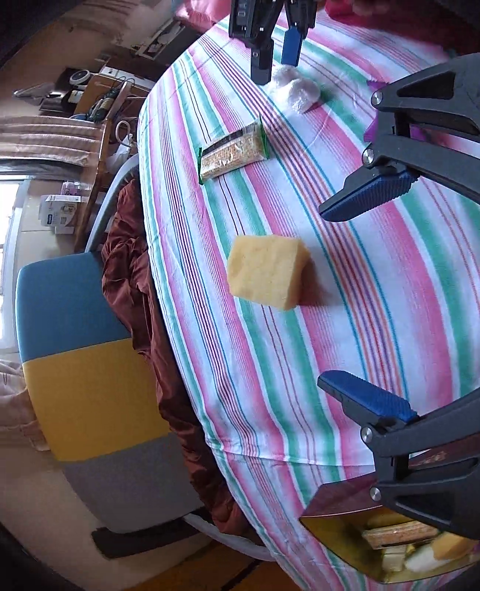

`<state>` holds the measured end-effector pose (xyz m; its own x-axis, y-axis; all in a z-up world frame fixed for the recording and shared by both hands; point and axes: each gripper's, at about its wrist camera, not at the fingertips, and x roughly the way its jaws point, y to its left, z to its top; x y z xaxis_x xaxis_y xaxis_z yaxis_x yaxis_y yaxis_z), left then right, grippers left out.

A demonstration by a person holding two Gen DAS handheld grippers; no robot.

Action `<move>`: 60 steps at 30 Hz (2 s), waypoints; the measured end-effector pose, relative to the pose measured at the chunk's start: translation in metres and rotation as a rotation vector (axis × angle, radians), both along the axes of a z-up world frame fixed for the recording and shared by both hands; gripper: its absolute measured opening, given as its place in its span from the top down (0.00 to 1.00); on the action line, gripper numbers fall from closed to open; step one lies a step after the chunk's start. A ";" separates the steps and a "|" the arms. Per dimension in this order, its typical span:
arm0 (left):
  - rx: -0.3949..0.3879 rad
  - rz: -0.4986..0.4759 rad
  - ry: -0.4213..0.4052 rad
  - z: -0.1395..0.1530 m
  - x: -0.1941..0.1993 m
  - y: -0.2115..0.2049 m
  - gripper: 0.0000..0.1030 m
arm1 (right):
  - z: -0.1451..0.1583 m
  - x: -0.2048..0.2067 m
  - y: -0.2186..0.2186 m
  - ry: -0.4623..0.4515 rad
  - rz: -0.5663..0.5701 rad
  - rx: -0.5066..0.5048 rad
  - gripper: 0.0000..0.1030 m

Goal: Organize objects
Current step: 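Grasp the yellow sponge with the left gripper while the right gripper grasps the plastic-wrapped white ball, then carry the yellow sponge into the gold tin with the left gripper while the right gripper holds the white ball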

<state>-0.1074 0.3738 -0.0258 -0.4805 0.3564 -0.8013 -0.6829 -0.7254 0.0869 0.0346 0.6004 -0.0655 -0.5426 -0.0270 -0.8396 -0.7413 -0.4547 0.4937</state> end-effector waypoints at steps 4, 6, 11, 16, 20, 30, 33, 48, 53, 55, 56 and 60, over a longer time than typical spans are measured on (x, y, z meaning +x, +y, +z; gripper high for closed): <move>-0.034 -0.037 0.024 -0.008 -0.017 0.021 0.15 | -0.002 -0.001 0.001 -0.003 0.005 -0.012 0.37; -0.044 -0.049 0.020 -0.013 -0.026 0.032 0.15 | -0.003 -0.004 0.002 -0.013 0.007 -0.007 0.37; -0.061 -0.073 0.012 -0.027 -0.044 0.053 0.14 | -0.007 -0.007 0.004 -0.034 0.014 -0.015 0.37; -0.071 -0.083 -0.011 -0.041 -0.057 0.065 0.25 | -0.009 -0.011 0.004 -0.061 0.019 0.000 0.37; -0.071 -0.120 -0.020 -0.048 -0.044 0.068 0.48 | -0.010 -0.025 -0.003 -0.100 0.101 0.057 0.61; -0.040 -0.039 -0.050 -0.047 -0.012 0.034 0.49 | -0.011 -0.033 -0.011 -0.143 0.185 0.126 0.66; -0.030 -0.017 -0.040 -0.046 0.005 0.016 0.49 | -0.010 -0.034 -0.012 -0.153 0.197 0.146 0.67; 0.103 0.031 0.018 -0.050 0.094 -0.072 0.49 | -0.008 -0.033 -0.012 -0.203 0.245 0.218 0.67; 0.130 0.028 0.030 -0.052 0.094 -0.072 0.49 | -0.007 -0.022 -0.002 -0.217 0.259 0.238 0.67; 0.141 0.030 0.033 -0.053 0.093 -0.071 0.49 | -0.006 -0.024 -0.004 -0.223 0.264 0.241 0.67; 0.145 0.030 0.032 -0.054 0.092 -0.072 0.49 | -0.004 -0.027 -0.016 -0.225 0.267 0.244 0.67; 0.158 0.032 0.027 -0.055 0.091 -0.073 0.49 | -0.005 -0.023 -0.012 -0.230 0.273 0.254 0.67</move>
